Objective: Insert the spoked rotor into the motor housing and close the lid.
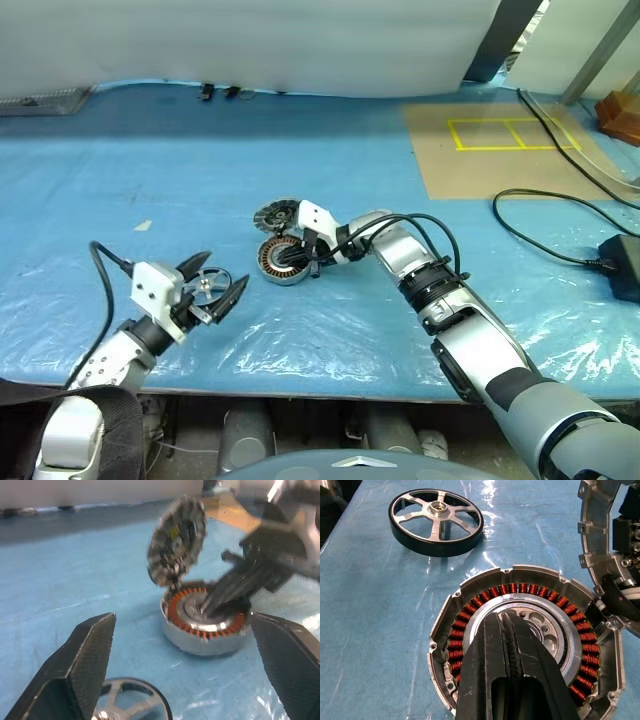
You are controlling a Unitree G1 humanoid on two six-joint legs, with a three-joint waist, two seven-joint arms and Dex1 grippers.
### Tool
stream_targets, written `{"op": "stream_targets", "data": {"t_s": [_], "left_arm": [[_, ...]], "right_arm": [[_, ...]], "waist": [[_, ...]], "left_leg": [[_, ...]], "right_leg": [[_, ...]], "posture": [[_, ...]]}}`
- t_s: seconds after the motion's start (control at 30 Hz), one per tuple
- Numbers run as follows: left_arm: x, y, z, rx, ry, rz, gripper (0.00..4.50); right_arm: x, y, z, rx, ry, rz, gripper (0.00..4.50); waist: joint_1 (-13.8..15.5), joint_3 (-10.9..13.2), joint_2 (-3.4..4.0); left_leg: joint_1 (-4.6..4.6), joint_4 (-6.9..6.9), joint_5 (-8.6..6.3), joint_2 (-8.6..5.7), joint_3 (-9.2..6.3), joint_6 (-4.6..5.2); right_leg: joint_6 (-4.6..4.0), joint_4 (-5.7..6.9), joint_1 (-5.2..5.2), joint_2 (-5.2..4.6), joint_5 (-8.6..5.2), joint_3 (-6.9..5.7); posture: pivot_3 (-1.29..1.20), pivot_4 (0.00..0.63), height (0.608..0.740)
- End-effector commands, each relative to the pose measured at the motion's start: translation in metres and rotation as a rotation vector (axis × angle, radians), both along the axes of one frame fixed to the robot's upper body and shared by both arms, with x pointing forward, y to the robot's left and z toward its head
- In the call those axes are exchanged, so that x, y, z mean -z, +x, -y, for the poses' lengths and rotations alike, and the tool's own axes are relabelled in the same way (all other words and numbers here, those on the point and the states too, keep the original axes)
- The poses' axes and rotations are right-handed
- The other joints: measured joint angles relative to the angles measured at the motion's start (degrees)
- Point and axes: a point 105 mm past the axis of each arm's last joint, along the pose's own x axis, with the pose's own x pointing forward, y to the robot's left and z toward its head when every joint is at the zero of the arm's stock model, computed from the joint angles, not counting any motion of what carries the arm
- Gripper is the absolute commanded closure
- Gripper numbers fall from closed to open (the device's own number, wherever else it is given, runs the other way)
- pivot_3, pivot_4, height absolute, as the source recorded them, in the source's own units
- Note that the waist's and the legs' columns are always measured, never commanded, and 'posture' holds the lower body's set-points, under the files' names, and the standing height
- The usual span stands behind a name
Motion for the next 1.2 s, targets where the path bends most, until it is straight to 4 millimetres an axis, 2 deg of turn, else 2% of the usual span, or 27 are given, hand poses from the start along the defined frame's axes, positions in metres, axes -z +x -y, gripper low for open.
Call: {"op": "stream_targets", "data": {"t_s": [0.03, 0.13, 0.23, 0.33, 0.47, 0.6, 0.8, 0.97, 1.1, 1.2], "left_arm": [[-0.026, -0.001, -0.011, 0.017, 0.022, -0.010, 0.00], [-0.035, -0.001, -0.018, 0.047, 0.055, -0.052, 0.00], [-0.038, -0.008, -0.025, 0.092, 0.114, -0.118, 0.66], [-0.027, -0.014, -0.039, 0.115, 0.215, -0.228, 1.63], [-0.012, -0.008, -0.055, 0.132, 0.366, -0.337, 3.10], [-0.010, 0.007, -0.070, 0.092, 0.361, -0.423, 3.10], [-0.011, 0.021, -0.053, 0.157, 0.334, -0.432, 3.10], [-0.012, 0.021, -0.048, 0.243, 0.451, -0.421, 3.10], [-0.020, 0.029, -0.056, 0.274, 0.578, -0.347, 3.10], [-0.028, 0.040, -0.055, 0.268, 0.630, -0.258, 2.54]], "right_arm": [[-0.017, -0.008, -0.015, -0.083, 0.074, -0.023, 4.45], [-0.011, -0.015, -0.019, -0.160, 0.030, 0.016, 4.45], [-0.020, -0.016, -0.028, -0.170, 0.066, 0.016, 4.50], [-0.020, -0.020, -0.036, -0.179, 0.087, 0.011, 4.50], [-0.016, -0.036, -0.033, -0.258, 0.071, -0.020, 4.50], [-0.015, -0.033, -0.028, -0.233, 0.068, -0.015, 4.50], [-0.010, -0.037, -0.030, -0.202, 0.085, -0.035, 4.50], [-0.009, -0.039, -0.028, -0.189, 0.083, -0.032, 4.50], [-0.009, -0.038, -0.027, -0.177, 0.083, -0.032, 4.50], [-0.006, -0.038, -0.027, -0.168, 0.074, -0.025, 4.50]], "waist": [[-0.05, 0.01, -0.01], [-0.32, 0.01, -0.01], [-0.25, 0.01, -0.03], [-0.35, 0.03, -0.08], [0.26, 0.04, -0.08], [0.21, 0.03, -0.14], [-0.10, 0.03, -0.15], [-0.15, 0.03, -0.17], [0.07, 0.04, -0.18], [0.06, 0.03, -0.19]], "left_leg": [[0.00, 0.02, 0.00, 0.01, 0.00, 0.00], [0.01, 0.02, 0.00, 0.00, 0.01, 0.00], [-0.12, 0.04, 0.00, 0.00, 0.01, 0.00], [-0.32, 0.07, 0.00, 0.00, 0.00, 0.00], [-0.36, 0.03, 0.00, 0.01, -0.02, 0.00], [-0.38, 0.11, 0.01, -0.02, -0.03, 0.01], [-0.36, 0.13, 0.14, -0.02, -0.04, -0.22], [-0.42, 0.10, 0.15, -0.02, -0.04, -0.23], [-0.40, 0.13, 0.15, -0.01, -0.09, -0.23], [-0.39, 0.13, 0.15, -0.02, -0.09, -0.23]], "right_leg": [[-0.01, 0.05, -0.03, 0.03, -0.01, -0.01], [-0.02, 0.07, -0.06, 0.05, -0.01, 0.00], [-0.01, 0.04, -0.14, 0.03, -0.01, 0.00], [-0.03, 0.08, -0.33, 0.08, -0.01, -0.01], [-0.05, 0.02, -0.32, 0.07, -0.03, -0.05], [-0.03, 0.05, -0.30, -0.03, -0.02, -0.04], [-0.05, 0.12, -0.30, 0.01, -0.02, -0.04], [-0.05, 0.07, -0.33, 0.03, -0.02, -0.07], [-0.05, 0.09, -0.31, 0.02, -0.02, -0.07], [-0.04, 0.09, -0.29, -0.02, -0.02, -0.07]], "posture": [[0.00, 0.150, 0.740], [0.00, 0.150, 0.740], [0.00, 0.150, 0.740], [0.00, 0.150, 0.740], [0.00, 0.150, 0.740], [0.00, 0.150, 0.740], [0.00, 0.150, 0.740], [0.00, 0.150, 0.740], [0.00, 0.150, 0.740], [0.00, 0.150, 0.740]]}}
